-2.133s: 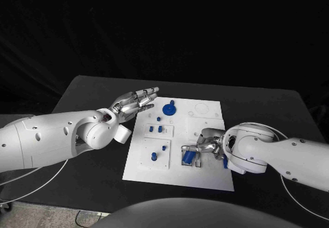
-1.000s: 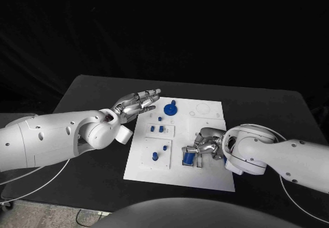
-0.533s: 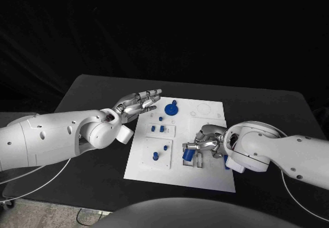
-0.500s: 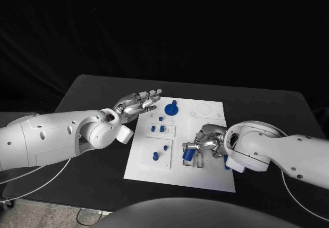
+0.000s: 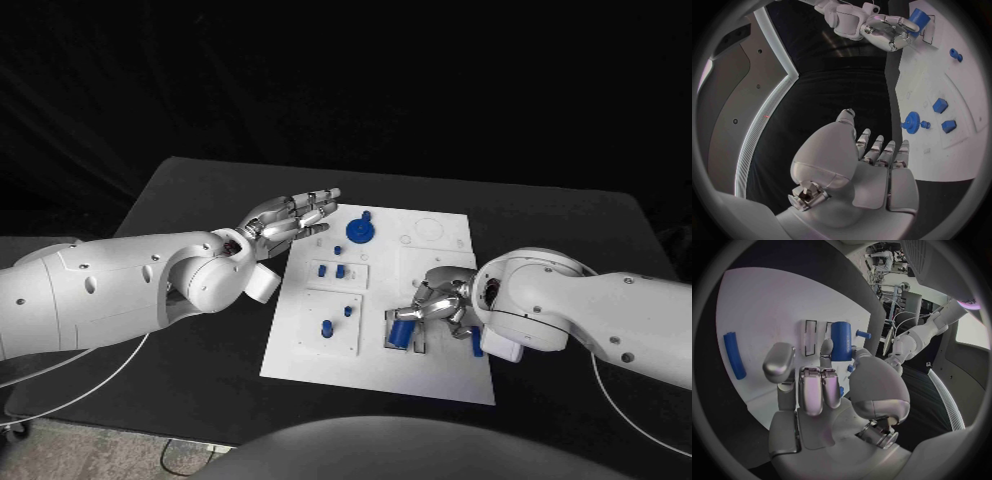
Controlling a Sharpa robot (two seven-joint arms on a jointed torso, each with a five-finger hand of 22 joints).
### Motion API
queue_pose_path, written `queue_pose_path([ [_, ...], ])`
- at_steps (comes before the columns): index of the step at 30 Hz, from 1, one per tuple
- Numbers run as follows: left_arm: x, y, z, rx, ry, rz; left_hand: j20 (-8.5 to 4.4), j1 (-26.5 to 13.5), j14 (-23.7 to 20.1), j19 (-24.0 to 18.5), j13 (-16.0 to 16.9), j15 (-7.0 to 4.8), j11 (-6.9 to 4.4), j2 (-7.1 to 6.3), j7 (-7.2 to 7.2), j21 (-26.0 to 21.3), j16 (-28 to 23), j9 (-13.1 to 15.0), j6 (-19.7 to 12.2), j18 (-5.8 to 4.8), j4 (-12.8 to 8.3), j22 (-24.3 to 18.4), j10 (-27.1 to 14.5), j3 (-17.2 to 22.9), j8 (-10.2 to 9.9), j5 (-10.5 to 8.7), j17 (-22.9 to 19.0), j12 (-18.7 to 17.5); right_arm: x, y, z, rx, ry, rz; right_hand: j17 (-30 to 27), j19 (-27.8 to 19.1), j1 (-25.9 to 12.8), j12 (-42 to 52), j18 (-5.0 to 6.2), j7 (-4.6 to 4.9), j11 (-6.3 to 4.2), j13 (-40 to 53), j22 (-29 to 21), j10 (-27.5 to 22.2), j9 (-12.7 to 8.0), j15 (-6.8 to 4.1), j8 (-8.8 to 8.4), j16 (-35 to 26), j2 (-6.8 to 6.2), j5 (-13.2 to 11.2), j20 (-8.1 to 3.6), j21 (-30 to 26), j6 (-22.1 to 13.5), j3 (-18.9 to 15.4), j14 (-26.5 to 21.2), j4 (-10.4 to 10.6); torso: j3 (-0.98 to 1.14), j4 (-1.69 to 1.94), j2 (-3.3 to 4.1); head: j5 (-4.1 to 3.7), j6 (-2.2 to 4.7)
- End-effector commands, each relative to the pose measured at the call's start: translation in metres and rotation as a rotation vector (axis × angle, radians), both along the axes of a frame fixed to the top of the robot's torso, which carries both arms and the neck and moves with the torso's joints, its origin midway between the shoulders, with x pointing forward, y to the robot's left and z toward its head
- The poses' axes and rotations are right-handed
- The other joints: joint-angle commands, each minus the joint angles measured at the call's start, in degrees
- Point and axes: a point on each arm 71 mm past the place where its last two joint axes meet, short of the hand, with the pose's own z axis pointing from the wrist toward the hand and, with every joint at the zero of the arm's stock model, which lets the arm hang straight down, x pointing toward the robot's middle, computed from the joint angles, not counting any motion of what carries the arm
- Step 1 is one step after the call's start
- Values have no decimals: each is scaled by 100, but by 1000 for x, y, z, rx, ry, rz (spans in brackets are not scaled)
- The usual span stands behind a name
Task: Assemble the parts on the task board
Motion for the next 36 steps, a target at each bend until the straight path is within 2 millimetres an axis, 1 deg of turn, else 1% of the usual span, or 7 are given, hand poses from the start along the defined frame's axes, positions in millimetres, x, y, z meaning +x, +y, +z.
queue_pose_path([
  [1,-1,-3,0,-13,5,-23,19,56,7,41,10,52,41,2,31,17,35,7,-8,-44,-34,-7,-2,-9,25,28,10,13,-2,0,-2,-33,54,38,771,2,157,22,9,-172,-79,1510,679,636,13,-50,11,21,119,-83,-57,2,-120,436,473,-285,-2,2,2,-3,0],
  [9,-1,-3,0,-12,9,-25,19,57,6,41,11,51,43,2,33,17,35,9,4,-46,-36,-8,0,-8,27,32,10,19,0,2,-3,-39,65,45,767,0,112,22,9,-163,-71,1510,675,636,28,-45,-12,20,92,-355,-55,-9,-121,500,471,-299,-3,5,0,-8,0],
  [14,-1,-3,0,-12,9,-25,19,57,6,41,11,51,43,2,33,17,35,9,4,-46,-36,-8,0,-8,27,32,10,19,2,2,-3,-42,58,42,763,-2,95,22,11,-160,-68,1510,673,636,34,-43,-17,18,97,-429,-54,-20,-122,516,470,-297,-1,3,2,5,0],
  [22,-1,-3,-1,-12,10,-27,19,57,6,41,11,51,43,2,33,17,35,9,4,-46,-36,-8,0,-8,27,32,10,19,4,4,-2,-58,29,48,728,-10,33,22,15,-116,-34,1510,662,636,64,-18,-76,-1,79,-906,-36,-64,-247,532,462,-299,-3,0,2,1,0],
  [30,-1,-4,-1,-13,11,-29,19,60,9,45,10,51,47,2,43,18,38,10,12,-52,-41,-4,1,-9,30,39,10,17,4,7,-1,-75,-3,67,689,-17,-67,22,20,-48,27,1510,652,636,149,31,-78,-23,49,-1676,4,-112,-421,427,454,-278,1,1,3,-2,0],
  [33,-1,-4,-1,-13,11,-29,19,60,9,45,10,51,47,2,43,18,38,10,12,-52,-41,-4,1,-9,30,39,10,17,4,8,-1,-82,-15,74,678,-16,-151,22,23,-29,44,1510,648,636,185,47,-59,-30,25,-2122,21,-130,-454,320,453,-238,-1,1,0,-4,0],
  [36,-1,-4,-1,-13,12,-30,19,60,9,45,10,51,47,2,43,18,38,10,12,-52,-41,-4,1,-9,30,39,10,17,5,8,0,-92,-32,82,674,-15,-237,22,27,-23,51,1510,644,636,211,53,-39,-31,3,-2449,30,-148,-465,209,453,-193,0,2,1,1,0],
])
